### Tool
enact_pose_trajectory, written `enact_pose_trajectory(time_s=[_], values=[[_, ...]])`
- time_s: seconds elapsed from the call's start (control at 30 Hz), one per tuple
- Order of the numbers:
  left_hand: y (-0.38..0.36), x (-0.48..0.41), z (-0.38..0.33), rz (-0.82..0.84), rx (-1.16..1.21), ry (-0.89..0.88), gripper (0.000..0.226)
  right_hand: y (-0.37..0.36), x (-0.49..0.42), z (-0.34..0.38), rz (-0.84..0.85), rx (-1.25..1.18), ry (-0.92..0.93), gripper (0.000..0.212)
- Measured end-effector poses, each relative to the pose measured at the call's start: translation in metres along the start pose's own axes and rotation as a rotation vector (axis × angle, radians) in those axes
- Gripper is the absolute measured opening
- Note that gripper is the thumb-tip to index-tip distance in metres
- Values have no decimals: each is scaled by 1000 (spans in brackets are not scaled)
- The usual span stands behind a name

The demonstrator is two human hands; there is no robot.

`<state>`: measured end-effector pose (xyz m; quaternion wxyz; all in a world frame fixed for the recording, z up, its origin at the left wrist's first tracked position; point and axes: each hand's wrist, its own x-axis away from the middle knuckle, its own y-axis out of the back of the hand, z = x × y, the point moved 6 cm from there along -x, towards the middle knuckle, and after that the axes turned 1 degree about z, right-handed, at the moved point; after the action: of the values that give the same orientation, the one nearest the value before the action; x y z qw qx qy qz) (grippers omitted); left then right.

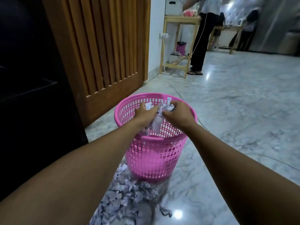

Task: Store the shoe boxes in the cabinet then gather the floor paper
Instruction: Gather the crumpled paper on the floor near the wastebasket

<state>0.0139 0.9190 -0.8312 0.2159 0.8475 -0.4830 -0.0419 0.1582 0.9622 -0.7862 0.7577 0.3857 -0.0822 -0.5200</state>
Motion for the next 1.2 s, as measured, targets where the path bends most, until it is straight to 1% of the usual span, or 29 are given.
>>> enact_pose_trajectory(time_s=[0.03,0.07,0.1,0.13,0.17,0.2,0.23,0.27,0.3,0.37,0.4,0.43,0.5,0.53,0.6,0.63,0.7,0.77,0.83,0.93,0.97,1.0,1.03,1.07,1.1,1.2], values=[[2,0,1,27,-120,28,84,-4,-1,0,1,-6,-15,10],[5,-3,4,38,-234,26,82,-8,-2,-1,10,-15,-32,9],[10,0,4,55,-329,-14,74,-12,-3,-2,19,-17,-50,8],[16,2,6,64,-409,-85,60,-16,-3,-2,37,-12,-62,15],[21,12,8,65,-489,-147,44,-22,-3,-4,75,-6,-77,28],[25,19,14,46,-559,-210,34,-26,-3,-5,112,33,-94,45],[28,28,21,4,-606,-250,31,-29,-1,-9,142,104,-109,59],[32,37,29,-63,-611,-289,33,-30,3,-8,177,182,-117,64],[34,48,36,-144,-595,-310,35,-31,9,-8,205,243,-116,62],[36,66,50,-309,-547,-338,38,-28,27,-4,203,306,-85,46],[36,71,56,-349,-522,-330,40,-25,38,-1,155,302,-67,38],[34,76,62,-348,-502,-308,43,-25,50,-1,84,275,-42,34],[27,85,72,-303,-455,-284,52,-29,82,-3,-113,251,58,30],[24,90,77,-293,-427,-301,57,-32,102,-3,-228,262,132,27],[19,104,89,-278,-400,-299,61,-44,140,-12,-425,267,252,27],[18,113,101,-265,-393,-272,63,-55,156,-22,-459,250,278,30],[15,134,133,-240,-379,-207,64,-86,180,-48,-393,182,266,36],[13,157,170,-246,-395,-138,66,-122,198,-76,-218,108,194,39],[9,182,210,-262,-415,-35,67,-160,214,-104,10,89,111,47],[6,219,264,-294,-423,146,72,-206,234,-146,305,130,-49,83],[7,231,278,-320,-429,185,72,-218,239,-159,371,170,-103,92],[9,242,289,-354,-439,210,72,-227,244,-169,418,210,-140,97],[11,252,301,-392,-453,229,72,-233,250,-175,434,238,-148,99],[14,263,311,-427,-468,256,71,-237,255,-176,419,249,-118,99],[16,275,323,-462,-477,296,72,-239,260,-175,388,254,-50,98],[25,319,358,-595,-569,436,79,-240,277,-160,335,188,123,84]])
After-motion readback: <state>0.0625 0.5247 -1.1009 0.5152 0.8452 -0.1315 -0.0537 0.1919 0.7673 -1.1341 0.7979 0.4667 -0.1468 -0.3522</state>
